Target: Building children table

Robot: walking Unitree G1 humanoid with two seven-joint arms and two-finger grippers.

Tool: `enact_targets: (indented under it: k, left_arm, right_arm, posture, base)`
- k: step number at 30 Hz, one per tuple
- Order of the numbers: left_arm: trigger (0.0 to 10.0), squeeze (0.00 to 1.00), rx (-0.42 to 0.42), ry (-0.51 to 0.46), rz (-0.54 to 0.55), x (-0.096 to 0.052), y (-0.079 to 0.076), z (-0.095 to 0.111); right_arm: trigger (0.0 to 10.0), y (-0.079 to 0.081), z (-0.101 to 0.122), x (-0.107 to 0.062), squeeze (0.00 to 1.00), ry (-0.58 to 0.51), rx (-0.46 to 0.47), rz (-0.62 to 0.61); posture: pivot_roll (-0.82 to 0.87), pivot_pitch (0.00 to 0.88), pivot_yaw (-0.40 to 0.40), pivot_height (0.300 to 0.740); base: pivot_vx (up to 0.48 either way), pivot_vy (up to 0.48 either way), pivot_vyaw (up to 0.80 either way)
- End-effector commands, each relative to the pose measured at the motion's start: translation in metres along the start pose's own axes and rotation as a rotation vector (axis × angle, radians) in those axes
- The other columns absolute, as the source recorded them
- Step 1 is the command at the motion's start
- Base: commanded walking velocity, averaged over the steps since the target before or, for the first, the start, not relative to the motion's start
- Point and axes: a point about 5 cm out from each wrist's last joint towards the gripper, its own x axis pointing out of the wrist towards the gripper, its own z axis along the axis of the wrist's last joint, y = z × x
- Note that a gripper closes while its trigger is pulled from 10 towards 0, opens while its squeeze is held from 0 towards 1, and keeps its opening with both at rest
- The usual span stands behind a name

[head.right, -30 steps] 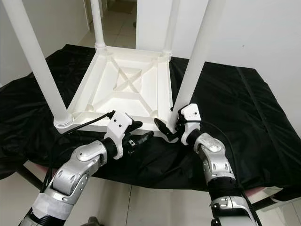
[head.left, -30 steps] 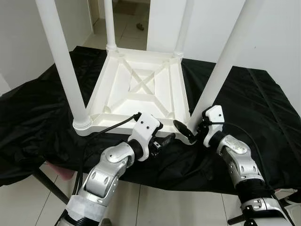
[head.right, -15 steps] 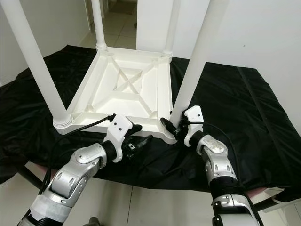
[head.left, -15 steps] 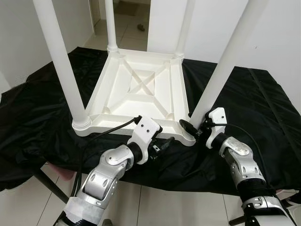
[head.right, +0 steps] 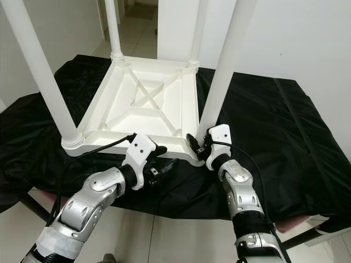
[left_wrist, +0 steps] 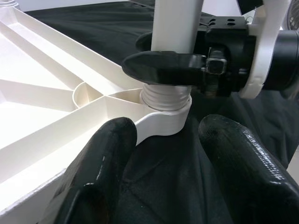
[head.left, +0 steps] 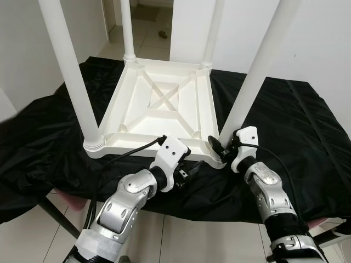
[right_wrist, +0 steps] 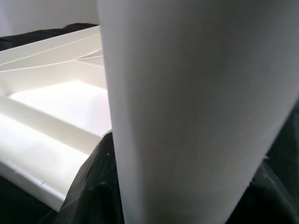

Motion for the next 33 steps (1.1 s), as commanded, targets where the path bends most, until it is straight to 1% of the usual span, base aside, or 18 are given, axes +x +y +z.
enact_targets:
  k: [1, 2, 3, 4, 5, 6, 8, 9, 10, 11, 15, 16, 18, 19, 23, 24, 30, 33]
  left_arm:
    - [10.0, 0.00, 0.000, -0.002, -0.020, 0.000, -0.003, 0.001]
    - [10.0, 0.00, -0.002, -0.002, -0.018, 0.000, -0.003, 0.001]
    - [10.0, 0.00, -0.002, -0.002, -0.018, 0.000, -0.003, 0.001]
    - [10.0, 0.00, -0.004, -0.003, -0.016, 0.000, -0.004, 0.000]
    - [10.0, 0.00, -0.004, -0.003, -0.016, 0.000, -0.004, 0.000]
    - [10.0, 0.00, -0.005, -0.004, -0.015, 0.000, -0.005, 0.000]
    - [10.0, 0.00, -0.005, -0.004, -0.015, 0.000, -0.005, 0.000]
    - [10.0, 0.00, -0.005, -0.006, -0.012, 0.000, -0.005, 0.000]
    - [10.0, 0.00, -0.005, -0.006, -0.012, 0.000, -0.005, 0.000]
    - [10.0, 0.00, -0.008, -0.009, -0.007, 0.000, -0.005, 0.000]
    - [10.0, 0.00, -0.010, -0.011, -0.006, 0.000, -0.005, 0.001]
    - [10.0, 0.00, -0.009, -0.010, -0.009, 0.000, -0.006, 0.000]
    - [10.0, 0.00, -0.009, -0.010, -0.009, 0.000, -0.006, 0.000]
    - [10.0, 0.00, -0.007, -0.010, -0.011, 0.000, -0.006, 0.000]
    - [10.0, 0.00, -0.004, -0.010, -0.006, 0.000, -0.005, 0.001]
    - [10.0, 0.00, -0.004, -0.012, -0.002, -0.001, -0.005, 0.001]
    - [10.0, 0.00, -0.004, -0.015, -0.003, -0.001, -0.006, 0.001]
    - [10.0, 0.00, -0.004, -0.016, -0.003, 0.000, -0.006, 0.001]
  right_arm:
    - [0.0, -0.002, -0.005, -0.002, 0.00, 0.037, -0.002, -0.028]
    - [0.0, 0.000, -0.006, -0.003, 0.00, 0.043, 0.030, -0.145]
    - [0.0, 0.000, -0.006, -0.003, 0.00, 0.043, 0.030, -0.145]
    - [0.0, 0.004, -0.007, -0.005, 0.00, 0.050, 0.057, -0.253]
    - [0.0, 0.004, -0.007, -0.005, 0.00, 0.050, 0.057, -0.253]
    - [0.0, 0.007, -0.007, -0.008, 0.00, 0.057, 0.071, -0.346]
    - [0.0, 0.007, -0.007, -0.008, 0.00, 0.057, 0.071, -0.346]
    - [0.0, 0.012, -0.007, -0.009, 0.00, 0.055, 0.091, -0.415]
    - [0.0, 0.012, -0.007, -0.009, 0.00, 0.055, 0.091, -0.415]
    - [0.0, 0.019, -0.006, -0.009, 0.00, 0.049, 0.116, -0.450]
    - [0.0, 0.024, -0.004, -0.008, 0.00, 0.038, 0.122, -0.452]
    - [4.9, 0.026, -0.003, -0.007, 0.00, 0.044, 0.122, -0.444]
    - [4.9, 0.026, -0.003, -0.007, 0.00, 0.044, 0.122, -0.444]
    - [10.0, 0.024, -0.003, -0.007, 0.00, 0.050, 0.118, -0.441]
    - [10.0, 0.020, -0.003, -0.008, 0.00, 0.062, 0.114, -0.446]
    - [10.0, 0.020, -0.001, -0.007, 1.00, 0.051, 0.117, -0.434]
    - [10.0, 0.021, 0.008, -0.007, 1.00, 0.016, 0.114, -0.379]
    - [10.0, 0.019, 0.010, -0.007, 1.00, 0.010, 0.103, -0.319]
  posture:
    - [0.04, 0.000, -0.029, 0.740]
    - [0.04, 0.000, -0.033, 0.740]
    - [0.04, 0.000, -0.033, 0.740]
    - [0.05, 0.000, -0.049, 0.740]
    - [0.05, 0.000, -0.049, 0.740]
    - [0.05, 0.000, -0.056, 0.740]
    - [0.05, 0.000, -0.056, 0.740]
    - [0.05, 0.000, -0.058, 0.740]
    - [0.05, 0.000, -0.058, 0.740]
    - [0.06, 0.000, -0.060, 0.740]
    - [0.06, 0.000, -0.060, 0.740]
    - [0.06, 0.000, -0.061, 0.740]
    - [0.06, 0.000, -0.061, 0.740]
    - [0.06, 0.000, -0.064, 0.740]
    - [0.06, 0.000, -0.069, 0.740]
    - [0.06, 0.000, -0.071, 0.740]
    - [0.06, 0.000, -0.076, 0.740]
    - [0.06, 0.000, -0.075, 0.740]
  base:
    - [0.000, 0.000, 0.00]
    - [0.000, 0.000, 0.00]
    - [0.000, 0.000, 0.00]
    - [0.000, 0.000, 0.00]
    - [0.000, 0.000, 0.00]
    - [0.000, 0.000, 0.00]
    - [0.000, 0.000, 0.00]
    - [0.000, 0.000, 0.00]
    - [0.000, 0.000, 0.00]
    - [0.000, 0.000, 0.00]
    - [0.000, 0.000, 0.00]
    - [0.000, 0.000, 0.00]
    - [0.000, 0.000, 0.00]
    - [0.000, 0.000, 0.00]
    - [0.000, 0.000, 0.00]
    - [0.000, 0.000, 0.00]
    - [0.000, 0.000, 0.00]
    - [0.000, 0.000, 0.00]
